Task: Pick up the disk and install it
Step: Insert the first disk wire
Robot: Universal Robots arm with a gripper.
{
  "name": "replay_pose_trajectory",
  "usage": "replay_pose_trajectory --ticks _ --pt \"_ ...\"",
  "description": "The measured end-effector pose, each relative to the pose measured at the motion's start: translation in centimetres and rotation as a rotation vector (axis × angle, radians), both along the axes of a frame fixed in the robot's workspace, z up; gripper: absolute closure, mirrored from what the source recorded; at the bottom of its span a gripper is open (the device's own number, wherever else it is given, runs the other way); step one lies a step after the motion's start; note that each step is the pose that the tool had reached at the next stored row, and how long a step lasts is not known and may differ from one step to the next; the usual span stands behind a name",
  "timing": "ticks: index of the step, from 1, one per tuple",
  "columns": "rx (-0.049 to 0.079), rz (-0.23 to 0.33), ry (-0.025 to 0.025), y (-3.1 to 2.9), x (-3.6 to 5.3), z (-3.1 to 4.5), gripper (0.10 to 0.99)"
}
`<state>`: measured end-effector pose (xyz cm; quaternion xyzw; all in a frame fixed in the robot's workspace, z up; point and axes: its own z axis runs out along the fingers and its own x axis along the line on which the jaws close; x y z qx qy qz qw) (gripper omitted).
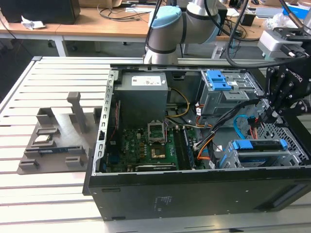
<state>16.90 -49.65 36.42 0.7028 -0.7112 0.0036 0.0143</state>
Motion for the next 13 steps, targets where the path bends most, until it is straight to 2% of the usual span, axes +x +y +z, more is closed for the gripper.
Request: replay_pose_trajectory --ticks 4,5,6,7,8,9,13 --pt "0.0 0.0 0.0 0.05 0.01 0.01 0.98" --pt "0.0 0.0 0.0 0.05 0.01 0.01 0.918" --pt "0.0 0.0 0.0 0.05 0.01 0.0 0.918" --pt "0.0 0.0 0.0 0.05 0.01 0.01 0.851" --pt "0.0 0.0 0.0 0.06 0.01 0.01 0.851" --pt "0.0 0.0 0.0 0.06 0.01 0.0 0.784" --pt "-0.001 0.0 0.0 0.08 0.01 0.27 0.784"
